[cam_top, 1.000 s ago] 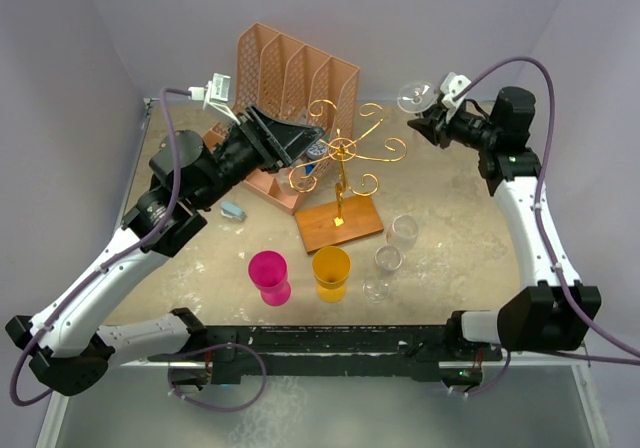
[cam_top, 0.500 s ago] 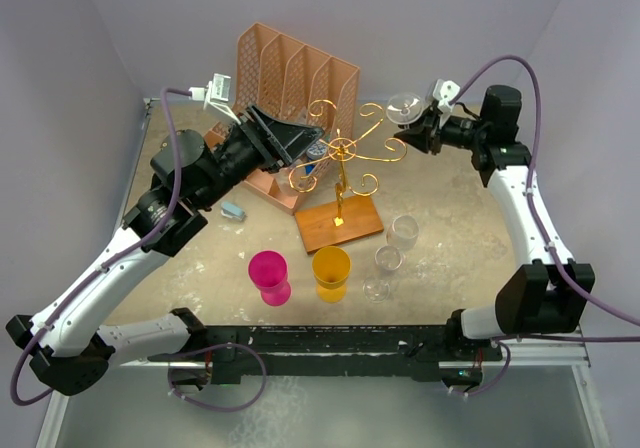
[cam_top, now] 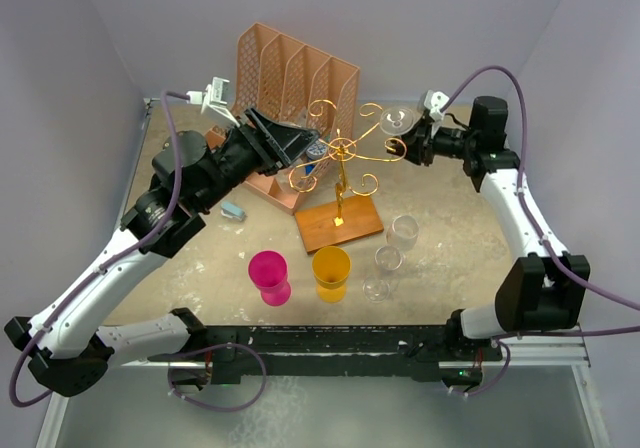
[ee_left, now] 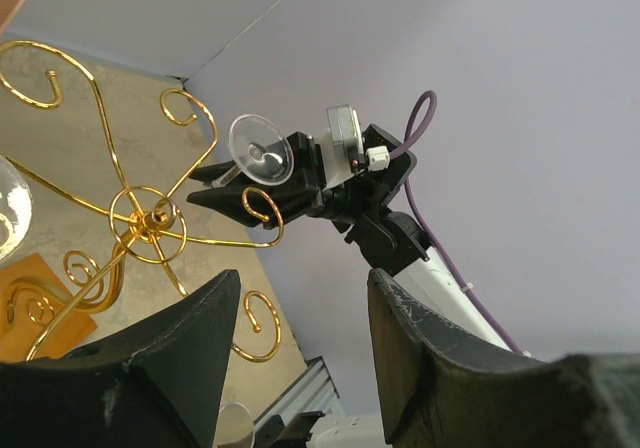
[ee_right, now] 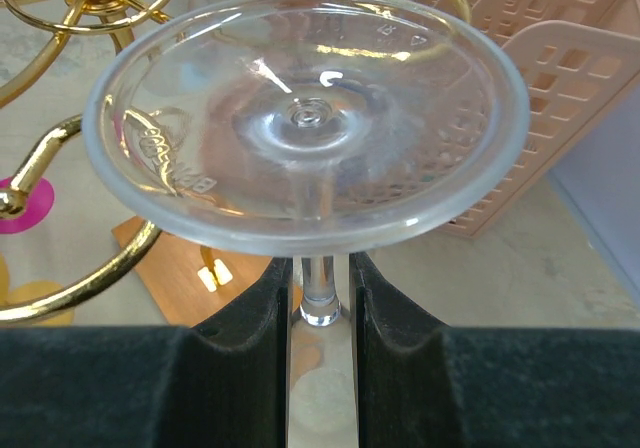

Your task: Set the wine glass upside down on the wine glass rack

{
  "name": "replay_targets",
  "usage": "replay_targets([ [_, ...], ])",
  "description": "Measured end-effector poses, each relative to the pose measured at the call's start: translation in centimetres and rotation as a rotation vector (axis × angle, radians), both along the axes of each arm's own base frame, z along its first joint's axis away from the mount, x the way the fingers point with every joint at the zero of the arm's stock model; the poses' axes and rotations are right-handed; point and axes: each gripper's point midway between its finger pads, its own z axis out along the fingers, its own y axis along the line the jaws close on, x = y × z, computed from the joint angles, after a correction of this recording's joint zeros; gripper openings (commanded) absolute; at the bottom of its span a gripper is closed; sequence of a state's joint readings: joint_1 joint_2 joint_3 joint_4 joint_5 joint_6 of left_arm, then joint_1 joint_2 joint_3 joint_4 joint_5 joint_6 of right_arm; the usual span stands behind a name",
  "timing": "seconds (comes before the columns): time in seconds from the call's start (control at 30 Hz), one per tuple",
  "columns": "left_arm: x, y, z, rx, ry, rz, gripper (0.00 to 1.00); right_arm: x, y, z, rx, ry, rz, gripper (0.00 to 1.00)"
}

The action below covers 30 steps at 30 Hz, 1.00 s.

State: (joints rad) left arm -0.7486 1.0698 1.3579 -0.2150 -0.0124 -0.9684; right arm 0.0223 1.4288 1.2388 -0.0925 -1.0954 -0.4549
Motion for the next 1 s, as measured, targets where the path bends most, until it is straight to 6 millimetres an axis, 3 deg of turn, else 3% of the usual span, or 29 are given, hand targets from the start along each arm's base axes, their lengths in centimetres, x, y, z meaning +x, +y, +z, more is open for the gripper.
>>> replay_targets([
  [0.3,0.3,0.4,-0.4,0.017,0.006,0.027,0.51,-1.9,2.0,-1.7,0.061,0.064,0.046,0.0],
  [0.6,0.6,0.6,-0.4,0.017,0.008,0.049,0.51,-3.6,2.4,0.8,0.098,-0.005,0.085,0.0],
  [1.0,0.8,0.7,-0.5,0.018,0.01,0.058,0.51,-4.0,4.5,-1.1,0.085,0.056,0.135,0.0],
])
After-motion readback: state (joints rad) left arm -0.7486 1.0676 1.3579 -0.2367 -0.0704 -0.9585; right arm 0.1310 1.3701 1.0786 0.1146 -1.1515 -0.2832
